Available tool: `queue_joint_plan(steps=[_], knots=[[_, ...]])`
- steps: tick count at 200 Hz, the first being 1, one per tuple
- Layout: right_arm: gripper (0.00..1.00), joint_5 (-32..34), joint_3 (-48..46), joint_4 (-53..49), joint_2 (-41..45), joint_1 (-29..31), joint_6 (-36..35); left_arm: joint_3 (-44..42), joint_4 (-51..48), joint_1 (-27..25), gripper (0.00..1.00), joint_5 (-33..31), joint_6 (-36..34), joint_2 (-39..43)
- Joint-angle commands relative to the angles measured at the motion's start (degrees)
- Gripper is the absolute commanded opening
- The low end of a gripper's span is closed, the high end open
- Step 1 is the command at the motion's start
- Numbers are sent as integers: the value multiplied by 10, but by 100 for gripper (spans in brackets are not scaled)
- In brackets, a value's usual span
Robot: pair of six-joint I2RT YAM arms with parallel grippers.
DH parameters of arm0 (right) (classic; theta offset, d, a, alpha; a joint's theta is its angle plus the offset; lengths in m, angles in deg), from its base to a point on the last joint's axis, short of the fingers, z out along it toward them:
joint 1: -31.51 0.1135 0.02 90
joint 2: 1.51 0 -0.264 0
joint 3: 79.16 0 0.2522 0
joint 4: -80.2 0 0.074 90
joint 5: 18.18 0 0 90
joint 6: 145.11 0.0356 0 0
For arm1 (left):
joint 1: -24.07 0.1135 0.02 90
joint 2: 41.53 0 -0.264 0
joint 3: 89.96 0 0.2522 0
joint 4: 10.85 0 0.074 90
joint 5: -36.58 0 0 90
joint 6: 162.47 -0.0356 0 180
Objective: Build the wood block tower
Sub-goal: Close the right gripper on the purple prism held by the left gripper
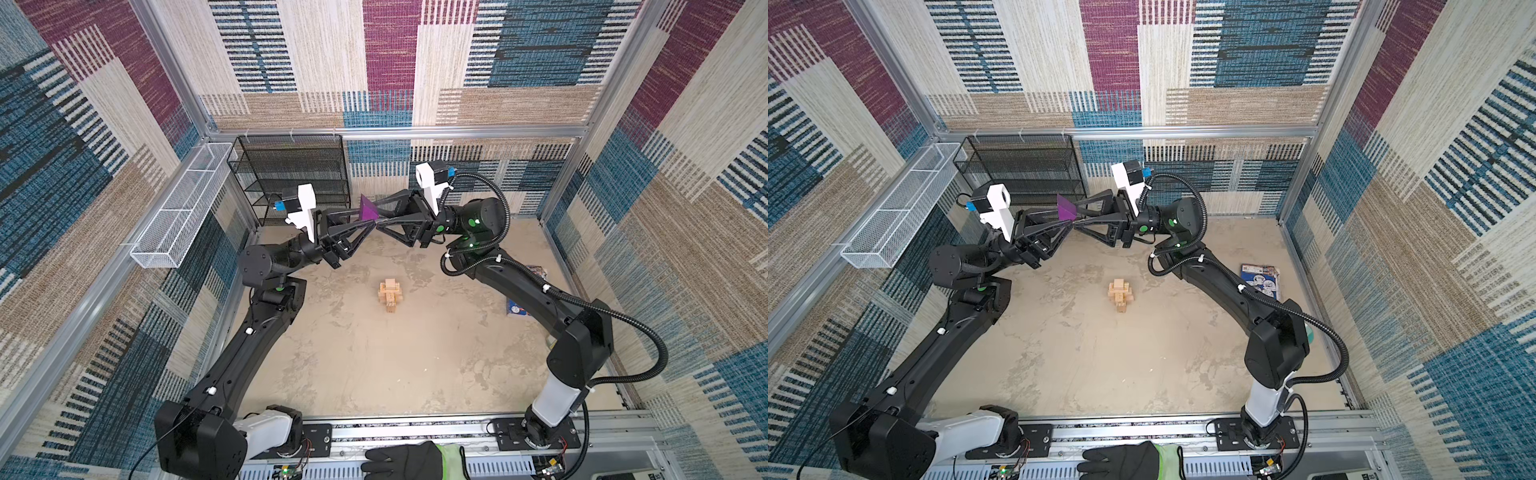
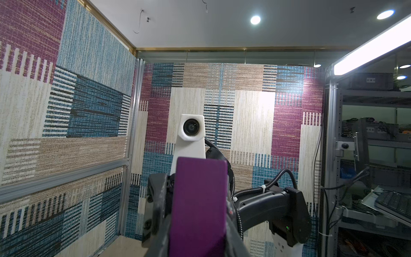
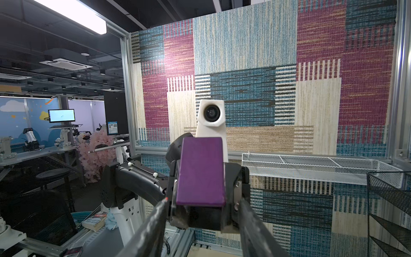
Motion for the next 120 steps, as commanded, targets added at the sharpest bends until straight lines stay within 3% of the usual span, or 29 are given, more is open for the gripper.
queue_joint_plan(steps=[1, 120], knots=[[52, -3, 5, 19, -1, 3, 17, -3, 18, 0, 0, 2, 4, 4], [43, 0, 15, 41, -4, 11, 43, -15, 12, -3, 0, 0, -7, 11]])
